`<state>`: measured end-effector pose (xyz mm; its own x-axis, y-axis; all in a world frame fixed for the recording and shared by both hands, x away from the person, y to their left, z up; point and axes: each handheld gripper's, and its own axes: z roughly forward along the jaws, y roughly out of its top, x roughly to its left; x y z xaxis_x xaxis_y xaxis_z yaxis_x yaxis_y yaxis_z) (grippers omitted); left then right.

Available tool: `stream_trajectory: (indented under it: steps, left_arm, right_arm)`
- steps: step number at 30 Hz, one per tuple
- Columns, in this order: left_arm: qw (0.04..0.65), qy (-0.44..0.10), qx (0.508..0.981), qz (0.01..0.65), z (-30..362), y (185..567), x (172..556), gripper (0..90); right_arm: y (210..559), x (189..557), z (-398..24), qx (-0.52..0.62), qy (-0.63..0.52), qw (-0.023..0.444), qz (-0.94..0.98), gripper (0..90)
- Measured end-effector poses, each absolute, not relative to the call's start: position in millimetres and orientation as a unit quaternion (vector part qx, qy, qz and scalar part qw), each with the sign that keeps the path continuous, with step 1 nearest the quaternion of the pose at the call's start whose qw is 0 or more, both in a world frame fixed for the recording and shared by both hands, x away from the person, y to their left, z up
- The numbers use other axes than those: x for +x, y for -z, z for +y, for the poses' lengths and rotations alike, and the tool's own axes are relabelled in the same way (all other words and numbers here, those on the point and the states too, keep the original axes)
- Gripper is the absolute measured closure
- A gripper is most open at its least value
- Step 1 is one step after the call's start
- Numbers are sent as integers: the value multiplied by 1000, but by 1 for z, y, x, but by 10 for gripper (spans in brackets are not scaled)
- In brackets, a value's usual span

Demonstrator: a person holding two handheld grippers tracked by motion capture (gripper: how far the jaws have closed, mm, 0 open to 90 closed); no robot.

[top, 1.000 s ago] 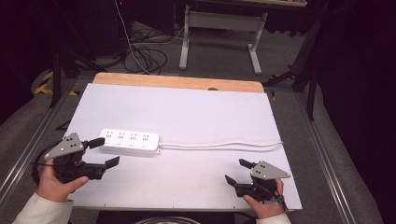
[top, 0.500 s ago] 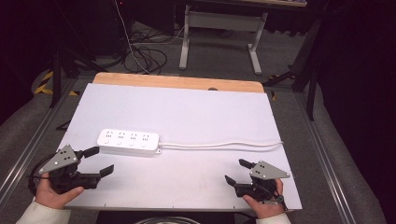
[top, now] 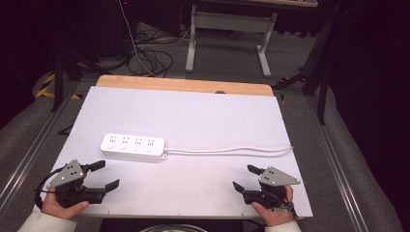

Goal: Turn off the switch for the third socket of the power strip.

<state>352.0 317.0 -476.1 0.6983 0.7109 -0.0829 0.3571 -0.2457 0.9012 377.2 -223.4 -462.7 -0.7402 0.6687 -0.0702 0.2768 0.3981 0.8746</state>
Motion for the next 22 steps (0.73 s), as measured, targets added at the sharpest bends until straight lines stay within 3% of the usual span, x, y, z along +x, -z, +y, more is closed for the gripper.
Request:
stream_trajectory:
  steps: [22]
  left_arm:
    - [514,-192,758,352,314,476,354,130]
  right_arm:
    - [463,379,-223,295,-462,210,809,240]
